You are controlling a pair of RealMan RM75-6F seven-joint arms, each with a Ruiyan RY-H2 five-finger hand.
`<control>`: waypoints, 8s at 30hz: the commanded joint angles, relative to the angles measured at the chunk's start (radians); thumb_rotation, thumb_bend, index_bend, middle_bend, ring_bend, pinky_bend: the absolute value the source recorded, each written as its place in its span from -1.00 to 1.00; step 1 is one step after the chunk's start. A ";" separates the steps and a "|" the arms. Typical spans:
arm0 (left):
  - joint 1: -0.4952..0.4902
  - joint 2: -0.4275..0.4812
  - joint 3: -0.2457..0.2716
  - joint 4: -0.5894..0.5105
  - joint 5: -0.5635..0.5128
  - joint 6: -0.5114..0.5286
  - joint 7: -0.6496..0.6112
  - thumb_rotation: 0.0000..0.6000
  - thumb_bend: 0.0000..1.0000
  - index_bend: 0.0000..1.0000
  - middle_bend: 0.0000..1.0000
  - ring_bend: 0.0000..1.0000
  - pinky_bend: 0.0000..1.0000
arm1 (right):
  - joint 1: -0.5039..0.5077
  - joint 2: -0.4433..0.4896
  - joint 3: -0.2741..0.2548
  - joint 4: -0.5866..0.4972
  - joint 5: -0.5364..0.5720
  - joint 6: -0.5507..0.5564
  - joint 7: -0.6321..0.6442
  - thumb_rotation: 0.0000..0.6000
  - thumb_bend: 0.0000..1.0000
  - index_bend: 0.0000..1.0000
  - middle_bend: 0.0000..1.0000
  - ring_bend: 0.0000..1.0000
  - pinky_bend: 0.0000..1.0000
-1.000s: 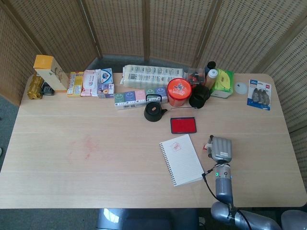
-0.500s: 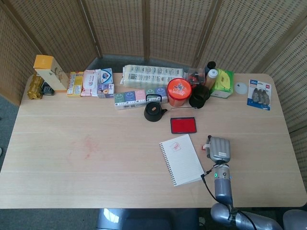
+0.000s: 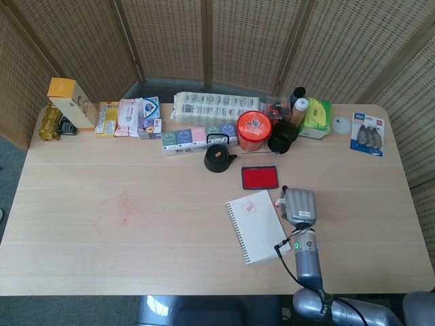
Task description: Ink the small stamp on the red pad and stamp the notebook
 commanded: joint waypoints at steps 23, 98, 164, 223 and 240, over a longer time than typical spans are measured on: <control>-0.009 0.007 -0.008 0.017 -0.025 -0.024 -0.040 1.00 -0.89 -1.00 -1.00 -1.00 -0.85 | 0.281 -0.179 0.181 0.205 0.186 -0.032 -0.176 1.00 -0.01 0.18 1.00 1.00 1.00; -0.031 0.007 -0.023 0.027 -0.075 -0.088 -0.048 1.00 -0.89 -1.00 -1.00 -1.00 -0.85 | 0.372 -0.330 0.148 0.704 0.230 -0.272 -0.107 1.00 0.00 0.20 1.00 1.00 1.00; -0.028 0.006 -0.012 0.022 -0.047 -0.077 -0.040 1.00 -0.89 -1.00 -1.00 -1.00 -0.85 | 0.146 -0.091 -0.130 0.075 -0.119 0.121 -0.133 1.00 0.00 0.24 1.00 1.00 1.00; -0.036 -0.002 -0.009 0.012 -0.057 -0.090 -0.010 1.00 -0.89 -1.00 -1.00 -1.00 -0.85 | 0.046 -0.293 -0.120 0.547 -0.255 -0.093 0.077 1.00 0.01 0.28 1.00 1.00 1.00; -0.036 -0.002 -0.008 0.015 -0.057 -0.092 -0.014 1.00 -0.89 -1.00 -1.00 -1.00 -0.85 | 0.027 -0.308 -0.115 0.564 -0.272 -0.120 0.069 1.00 0.01 0.28 1.00 1.00 1.00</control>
